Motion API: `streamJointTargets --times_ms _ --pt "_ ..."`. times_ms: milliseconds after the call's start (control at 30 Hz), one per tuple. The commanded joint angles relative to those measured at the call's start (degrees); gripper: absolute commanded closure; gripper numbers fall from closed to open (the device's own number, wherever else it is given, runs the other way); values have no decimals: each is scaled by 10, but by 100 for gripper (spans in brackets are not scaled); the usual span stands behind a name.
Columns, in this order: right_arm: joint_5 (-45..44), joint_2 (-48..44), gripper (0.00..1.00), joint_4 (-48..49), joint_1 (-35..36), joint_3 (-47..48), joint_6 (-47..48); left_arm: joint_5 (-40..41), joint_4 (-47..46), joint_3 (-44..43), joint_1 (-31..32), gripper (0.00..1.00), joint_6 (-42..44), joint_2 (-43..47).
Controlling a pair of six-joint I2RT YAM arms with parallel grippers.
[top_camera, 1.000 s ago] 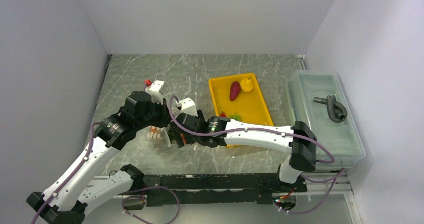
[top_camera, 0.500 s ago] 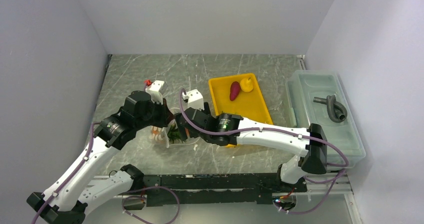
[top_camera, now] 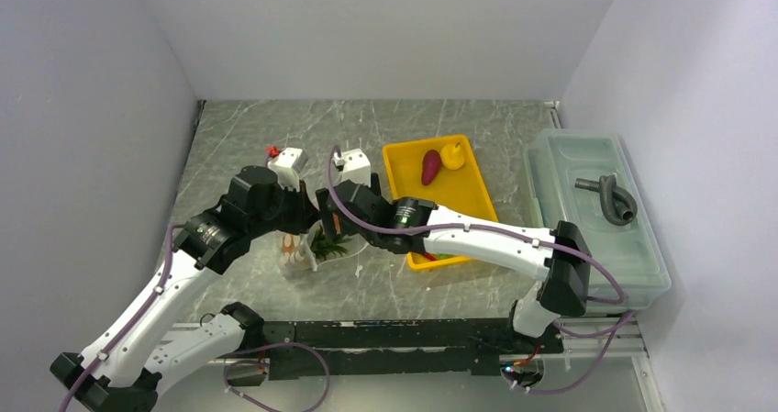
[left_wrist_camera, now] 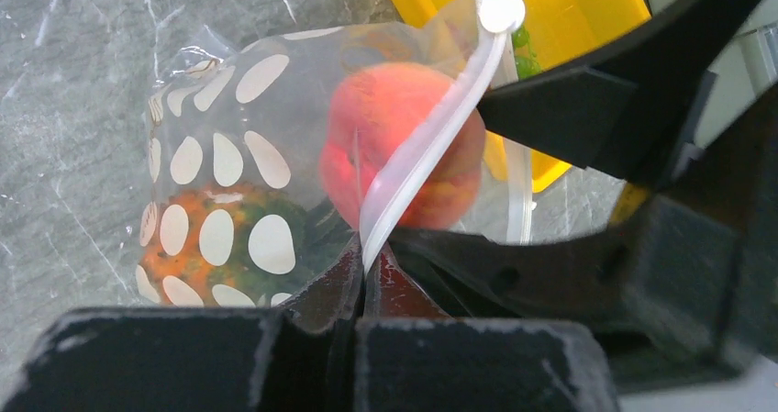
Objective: Place the food in the zip-top bag and seal the zipper
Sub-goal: Place the fake fruit in the zipper food storage bag.
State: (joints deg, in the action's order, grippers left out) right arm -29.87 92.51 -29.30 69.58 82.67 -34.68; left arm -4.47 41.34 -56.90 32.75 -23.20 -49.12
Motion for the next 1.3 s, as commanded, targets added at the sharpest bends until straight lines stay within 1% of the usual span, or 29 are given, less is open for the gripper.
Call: streamJointTargets --times_ms 0,400,700,867,1000,1267 --pt "10 14 50 61 -17 14 12 -21 -25 -1 -2 100 9 5" --pt "2 45 48 108 -41 11 11 -59 -36 2 -5 100 13 7" --pt "47 87 41 128 -57 13 10 -76 -44 5 -5 100 16 13" --pt "81 100 38 145 -60 10 18 -77 -43 5 -5 100 17 13" --pt "117 99 39 164 -62 0 29 -78 -45 5 -6 100 17 13" --pt "206 86 47 168 -62 -18 51 -56 -40 4 -7 100 14 18"
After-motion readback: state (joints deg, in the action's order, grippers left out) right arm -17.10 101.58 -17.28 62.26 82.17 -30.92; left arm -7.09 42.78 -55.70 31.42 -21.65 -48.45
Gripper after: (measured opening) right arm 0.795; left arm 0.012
